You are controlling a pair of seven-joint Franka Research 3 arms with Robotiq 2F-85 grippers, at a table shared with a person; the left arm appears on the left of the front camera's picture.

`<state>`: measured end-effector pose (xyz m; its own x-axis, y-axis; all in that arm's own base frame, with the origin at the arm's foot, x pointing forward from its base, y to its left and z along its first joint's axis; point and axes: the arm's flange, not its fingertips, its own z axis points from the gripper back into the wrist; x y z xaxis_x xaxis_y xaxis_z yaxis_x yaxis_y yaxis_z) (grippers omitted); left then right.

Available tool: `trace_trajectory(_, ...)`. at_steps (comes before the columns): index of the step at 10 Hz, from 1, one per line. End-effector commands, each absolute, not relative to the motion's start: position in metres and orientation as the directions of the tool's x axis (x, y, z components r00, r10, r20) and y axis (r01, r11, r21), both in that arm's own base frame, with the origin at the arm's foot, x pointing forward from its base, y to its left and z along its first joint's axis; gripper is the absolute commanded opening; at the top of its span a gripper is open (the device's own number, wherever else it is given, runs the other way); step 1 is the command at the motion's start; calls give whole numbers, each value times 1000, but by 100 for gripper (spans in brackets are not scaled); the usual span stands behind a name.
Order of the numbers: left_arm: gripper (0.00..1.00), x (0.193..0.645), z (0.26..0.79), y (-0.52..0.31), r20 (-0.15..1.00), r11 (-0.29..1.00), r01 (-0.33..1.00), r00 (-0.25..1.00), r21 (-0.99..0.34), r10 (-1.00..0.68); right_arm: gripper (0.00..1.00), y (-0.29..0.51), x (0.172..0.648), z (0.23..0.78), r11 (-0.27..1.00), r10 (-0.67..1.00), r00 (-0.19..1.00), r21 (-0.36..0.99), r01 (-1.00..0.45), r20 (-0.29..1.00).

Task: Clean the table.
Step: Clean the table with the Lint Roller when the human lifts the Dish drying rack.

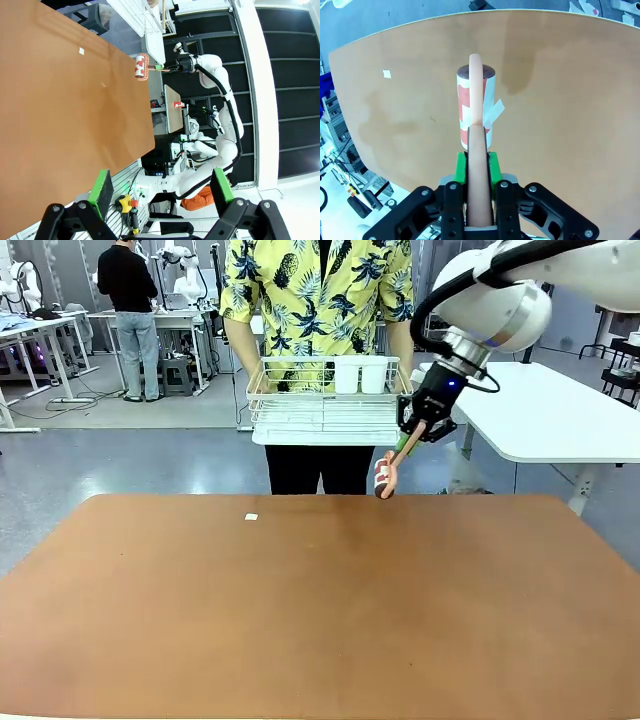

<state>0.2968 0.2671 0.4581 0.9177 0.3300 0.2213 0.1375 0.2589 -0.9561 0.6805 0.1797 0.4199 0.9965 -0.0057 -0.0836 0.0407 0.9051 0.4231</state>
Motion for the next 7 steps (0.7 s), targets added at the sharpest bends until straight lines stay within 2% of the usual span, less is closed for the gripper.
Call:
trace_trajectory(1, 100, 296, 460, 270, 245, 245, 168, 911, -955, 331, 21, 193, 690, 419, 910, -25, 992, 408, 73, -122)
trace_trajectory(7, 100, 296, 460, 270, 245, 245, 168, 911, -955, 331, 21, 277, 707, 398, 869, 91, 980, 495, 9, -178)
